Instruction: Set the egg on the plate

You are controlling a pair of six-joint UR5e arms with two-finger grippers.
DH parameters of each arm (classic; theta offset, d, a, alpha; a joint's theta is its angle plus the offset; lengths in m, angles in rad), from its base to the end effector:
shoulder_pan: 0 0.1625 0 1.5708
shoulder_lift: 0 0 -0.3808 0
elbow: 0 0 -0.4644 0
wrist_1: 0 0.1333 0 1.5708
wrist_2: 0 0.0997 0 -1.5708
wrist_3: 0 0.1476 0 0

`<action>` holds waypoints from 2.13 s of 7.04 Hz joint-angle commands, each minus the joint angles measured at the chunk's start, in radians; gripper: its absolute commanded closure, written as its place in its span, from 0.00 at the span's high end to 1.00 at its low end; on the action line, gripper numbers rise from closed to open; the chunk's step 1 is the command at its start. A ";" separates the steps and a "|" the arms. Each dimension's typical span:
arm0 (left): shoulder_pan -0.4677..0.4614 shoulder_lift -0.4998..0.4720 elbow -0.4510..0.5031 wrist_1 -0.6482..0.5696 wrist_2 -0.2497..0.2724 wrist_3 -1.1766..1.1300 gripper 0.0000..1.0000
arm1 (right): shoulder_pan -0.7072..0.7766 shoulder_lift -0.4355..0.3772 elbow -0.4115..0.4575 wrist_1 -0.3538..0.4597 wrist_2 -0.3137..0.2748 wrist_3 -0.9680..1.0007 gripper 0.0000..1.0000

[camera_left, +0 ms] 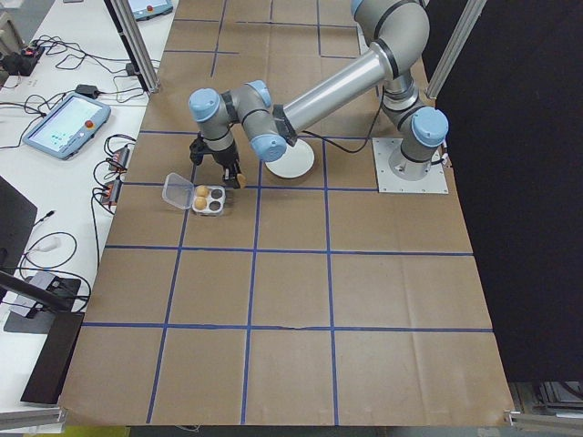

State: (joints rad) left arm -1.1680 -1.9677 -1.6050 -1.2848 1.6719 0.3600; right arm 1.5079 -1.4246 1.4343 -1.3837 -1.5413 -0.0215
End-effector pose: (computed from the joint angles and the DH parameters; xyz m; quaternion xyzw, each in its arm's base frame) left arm 0.1445 -0.6412 0.1599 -0.0177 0.9959 0.0860 0.0198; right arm 0.1004 -0.5963 0.3706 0.0220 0.9948 0.0975 0.0188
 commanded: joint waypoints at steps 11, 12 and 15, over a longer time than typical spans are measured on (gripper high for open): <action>-0.062 0.065 -0.026 0.085 -0.063 0.399 1.00 | 0.000 0.001 0.000 0.000 0.001 0.000 1.00; 0.014 0.008 0.043 0.061 -0.116 0.486 1.00 | 0.000 0.000 0.000 0.000 0.001 0.000 1.00; 0.054 -0.055 0.126 0.051 -0.051 0.530 1.00 | 0.000 0.000 0.000 0.000 0.001 0.000 1.00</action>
State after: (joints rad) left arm -1.1206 -2.0001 -1.5061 -1.2465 1.5802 0.8776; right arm 1.5079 -1.4240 1.4343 -1.3837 -1.5405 -0.0215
